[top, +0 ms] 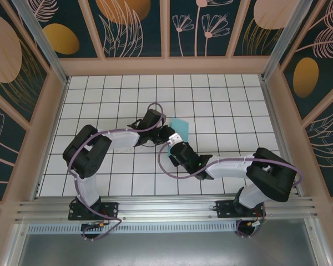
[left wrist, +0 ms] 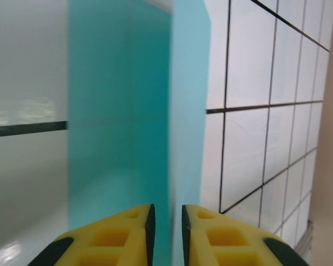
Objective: Fold a paper plane with a square sheet of paper (pick it up from the middle)
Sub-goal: Fold the triangle a second time at the center of the table.
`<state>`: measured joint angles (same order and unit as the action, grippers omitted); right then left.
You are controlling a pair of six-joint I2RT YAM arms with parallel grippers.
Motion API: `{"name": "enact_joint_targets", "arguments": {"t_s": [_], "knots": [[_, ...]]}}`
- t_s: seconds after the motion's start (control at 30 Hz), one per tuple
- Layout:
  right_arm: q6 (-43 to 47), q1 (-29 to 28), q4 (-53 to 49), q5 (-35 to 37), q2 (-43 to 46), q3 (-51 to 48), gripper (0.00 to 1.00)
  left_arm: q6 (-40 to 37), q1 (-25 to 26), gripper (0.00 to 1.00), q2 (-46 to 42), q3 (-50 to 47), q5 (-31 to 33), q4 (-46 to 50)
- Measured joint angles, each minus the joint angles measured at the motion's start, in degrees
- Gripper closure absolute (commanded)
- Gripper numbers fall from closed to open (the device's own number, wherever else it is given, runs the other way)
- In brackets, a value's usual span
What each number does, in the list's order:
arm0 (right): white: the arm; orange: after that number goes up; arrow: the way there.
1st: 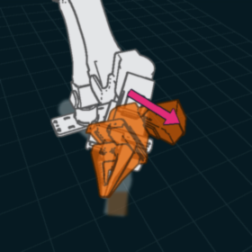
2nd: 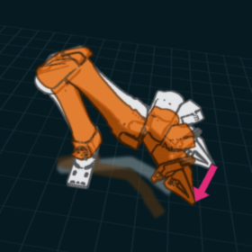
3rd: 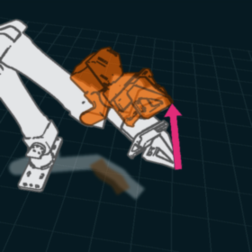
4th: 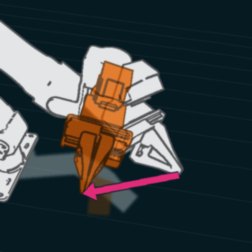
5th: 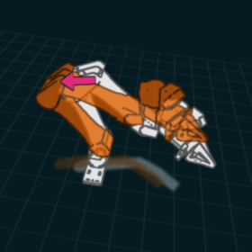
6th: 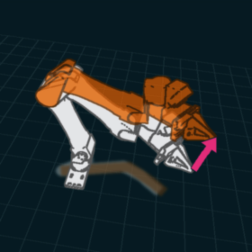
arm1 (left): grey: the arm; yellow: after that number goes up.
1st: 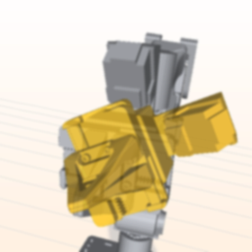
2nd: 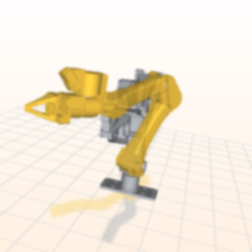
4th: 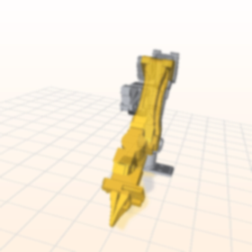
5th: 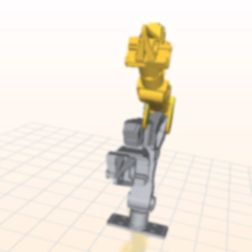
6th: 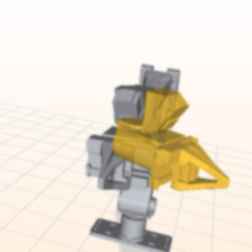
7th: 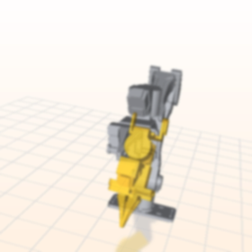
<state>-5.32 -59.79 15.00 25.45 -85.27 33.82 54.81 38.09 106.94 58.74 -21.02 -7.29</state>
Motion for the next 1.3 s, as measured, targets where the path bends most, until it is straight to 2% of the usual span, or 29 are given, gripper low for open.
{"name": "enact_joint_targets", "arguments": {"t_s": [0.03, 0.3, 0.53, 0.67, 0.77, 1.0, 1.07, 1.3], "knots": [[-0.6, 0.0, -0.5, 0.0, 0.0, 0.2, 1.0, -0.4, 0.0, 0.56, -0.8, 0.0, 1.5, 1.1], [-8.4, 0.7, -5.2, -5.9, 0.9, 2.6, 1.0, 0.5, -0.7, 0.48, -11.9, -1.5, 14.3, 6.7], [-17.1, 1.4, -5.2, -15.6, 3.6, 3.4, 1.0, 0.6, -2.7, 0.67, -20.8, -7.9, 20.3, 7.7], [-21.2, 3.6, -2.6, -21.0, 3.6, 2.3, 1.0, 0.5, -2.7, 0.8, -21.9, -11.5, 18.4, 6.9], [-24.3, 6.8, -0.3, -25.1, 3.6, -0.3, 1.0, 0.9, -2.7, 0.85, -21.8, -14.1, 14.6, 4.4], [-29.4, 10.9, 4.0, -31.9, 3.7, -5.5, 1.0, 0.9, -1.6, 0.88, -17.7, -15.8, 5.3, -0.7], [-30.3, 11.6, 5.3, -33.5, 3.8, -6.5, 1.0, 0.7, -0.9, 0.91, -16.4, -15.6, 4.0, -0.7], [-32.6, 13.9, 7.7, -37.4, 4.2, -7.7, 1.0, 0.8, 1.5, 0.92, -14.9, -15.5, 1.9, -1.9]]}}
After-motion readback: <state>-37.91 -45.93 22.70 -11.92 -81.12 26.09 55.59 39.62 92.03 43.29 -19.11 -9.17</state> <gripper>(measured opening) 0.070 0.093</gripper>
